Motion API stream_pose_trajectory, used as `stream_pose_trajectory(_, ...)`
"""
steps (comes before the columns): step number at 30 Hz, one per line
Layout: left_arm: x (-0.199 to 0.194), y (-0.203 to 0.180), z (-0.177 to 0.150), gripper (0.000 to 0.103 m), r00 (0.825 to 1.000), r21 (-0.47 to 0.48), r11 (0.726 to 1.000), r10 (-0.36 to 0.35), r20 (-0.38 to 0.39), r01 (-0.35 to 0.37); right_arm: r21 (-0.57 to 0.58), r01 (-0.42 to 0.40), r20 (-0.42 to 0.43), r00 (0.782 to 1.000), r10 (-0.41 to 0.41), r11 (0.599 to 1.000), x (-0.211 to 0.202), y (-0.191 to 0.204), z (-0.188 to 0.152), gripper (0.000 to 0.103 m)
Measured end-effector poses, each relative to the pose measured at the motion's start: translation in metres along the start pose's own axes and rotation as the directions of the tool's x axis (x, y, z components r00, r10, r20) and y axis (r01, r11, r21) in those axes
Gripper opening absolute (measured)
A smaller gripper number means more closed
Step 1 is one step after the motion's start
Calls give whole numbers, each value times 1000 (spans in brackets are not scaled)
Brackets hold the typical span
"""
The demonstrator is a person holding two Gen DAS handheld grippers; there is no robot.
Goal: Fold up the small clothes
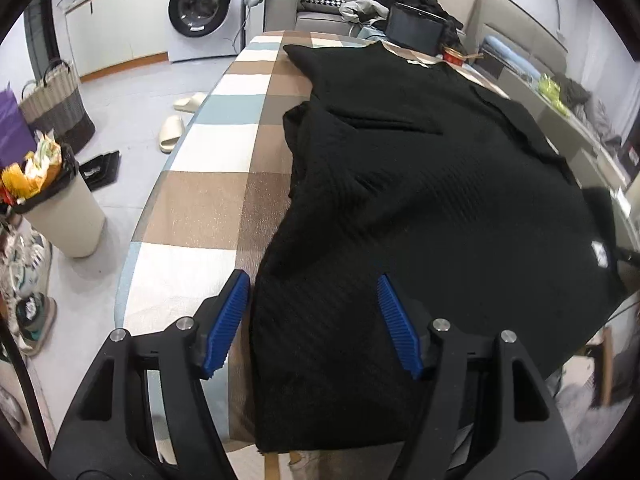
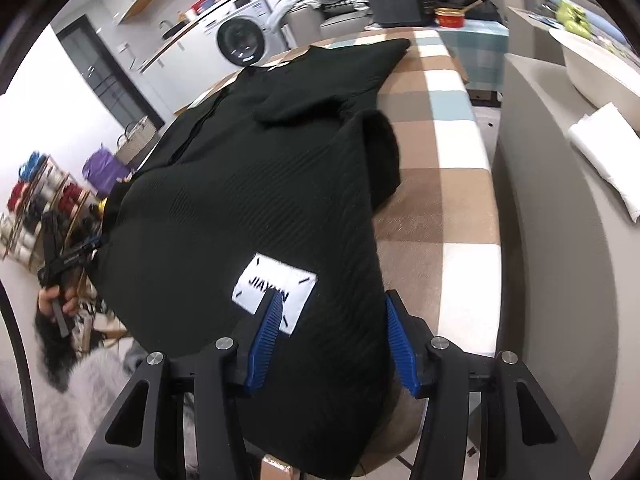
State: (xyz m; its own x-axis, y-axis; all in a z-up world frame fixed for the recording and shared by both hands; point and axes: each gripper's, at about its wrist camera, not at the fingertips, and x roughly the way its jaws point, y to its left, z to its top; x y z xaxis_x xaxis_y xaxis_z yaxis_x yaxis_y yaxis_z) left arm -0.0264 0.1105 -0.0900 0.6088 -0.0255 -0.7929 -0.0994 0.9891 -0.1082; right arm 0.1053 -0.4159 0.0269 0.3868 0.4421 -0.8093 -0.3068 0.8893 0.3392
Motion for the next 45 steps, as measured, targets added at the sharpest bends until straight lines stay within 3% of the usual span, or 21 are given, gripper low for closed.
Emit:
stream_pose_trajectory(8,1,-2,6,64,998,16,998,55,10,-55,-33,-9,14,1000,9,999,5,6,-4,53)
stream_pose_trajectory(12,4,5,9,64,999,-4,999,40,18,-40,-26,-17,24,1000,18,1000,1,3,-5,53)
stream_pose_trajectory(15,5,-2,7,62,999,31,999,30,20,-30,-37,-28,29,999,29,999,2,2,-7,52)
stream_pose_trajectory(17,3,-8,4,52,1000,68,998,-2,17,0,-43,-32,37,999,34,999,1,2,-9,52)
stream_pose_trajectory(20,1,-14,3,18,999,92,995,-38,21,35,-64,-28,47,998,31,998,1,5,-12,51)
stream_pose_trajectory(22,1,-14,4,9,997,75,995,-68,23,67,-86,14,47,999,-9,996,3,10,-12,13)
stream_pose_trajectory(24,-2,-15,6,8,997,73,995,-67,41,63,-96,41,41,998,-37,995,5,12,-11,9)
stream_pose_trajectory(28,-20,-10,14,8,990,40,995,-100,104,96,-71,-11,102,995,19,997,-8,13,-6,7)
stream_pose_trajectory(30,-28,-8,22,8,985,20,994,-112,131,110,-44,-46,159,986,53,998,-18,11,0,7)
stream_pose_trajectory(35,-44,-4,52,8,966,-11,990,-133,221,139,-28,-95,333,938,99,995,-41,20,26,7)
stream_pose_trajectory(38,-49,1,75,7,953,-36,988,-137,269,152,-10,-106,386,917,101,994,-45,24,46,7)
stream_pose_trajectory(39,-50,3,85,2,949,-50,989,-122,290,142,-2,-102,401,911,94,995,-45,24,54,7)
stream_pose_trajectory(41,-50,11,103,2,944,-74,989,-96,317,126,33,-92,439,896,69,995,-44,24,72,7)
stream_pose_trajectory(43,-45,24,121,2,937,-118,977,-132,324,179,73,-110,458,887,64,991,-38,19,92,7)
stream_pose_trajectory(45,-34,31,136,2,943,-147,973,-123,309,176,105,-103,468,883,42,989,-29,14,112,7)
